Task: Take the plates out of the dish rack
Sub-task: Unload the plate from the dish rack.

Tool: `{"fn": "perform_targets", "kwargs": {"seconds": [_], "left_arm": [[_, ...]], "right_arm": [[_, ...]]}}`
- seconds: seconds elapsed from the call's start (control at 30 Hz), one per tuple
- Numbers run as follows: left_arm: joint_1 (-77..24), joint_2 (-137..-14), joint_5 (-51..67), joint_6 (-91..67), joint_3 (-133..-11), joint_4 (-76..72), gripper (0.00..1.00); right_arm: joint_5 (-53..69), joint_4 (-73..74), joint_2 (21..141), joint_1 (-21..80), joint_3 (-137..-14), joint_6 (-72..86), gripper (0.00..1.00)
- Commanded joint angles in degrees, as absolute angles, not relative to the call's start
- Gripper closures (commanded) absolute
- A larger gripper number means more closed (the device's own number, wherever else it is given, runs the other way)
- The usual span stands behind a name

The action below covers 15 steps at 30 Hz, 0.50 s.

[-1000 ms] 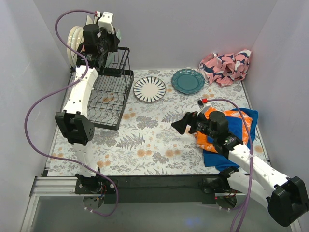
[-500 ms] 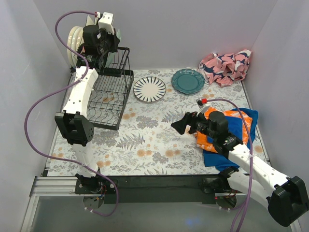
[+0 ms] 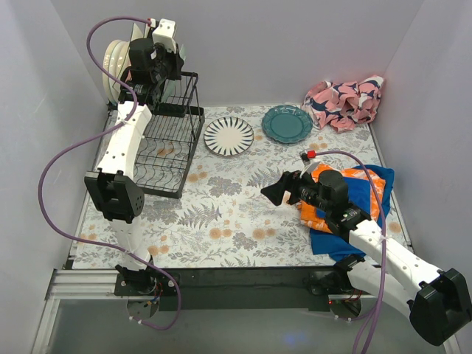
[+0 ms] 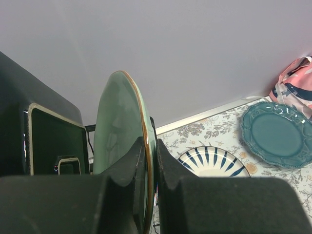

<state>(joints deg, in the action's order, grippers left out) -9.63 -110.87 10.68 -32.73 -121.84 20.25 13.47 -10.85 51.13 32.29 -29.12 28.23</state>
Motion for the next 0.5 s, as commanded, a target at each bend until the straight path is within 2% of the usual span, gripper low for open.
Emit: {"fn": "perform_targets", "kwargs": {"seconds": [0.0,0.47], "left_arm": [[-10.99,-107.84,13.19,-31.55,-122.78,19.51,1.0],[-11.08,-108.02,10.72,-31.99,-124.8,19.42,1.0]], "right_arm": [[13.1,-13.62,50.89,32.7,-29.88,27.25,0.07],[12.66,-13.62,50.63,32.96,-29.79,27.07,0.07]]}}
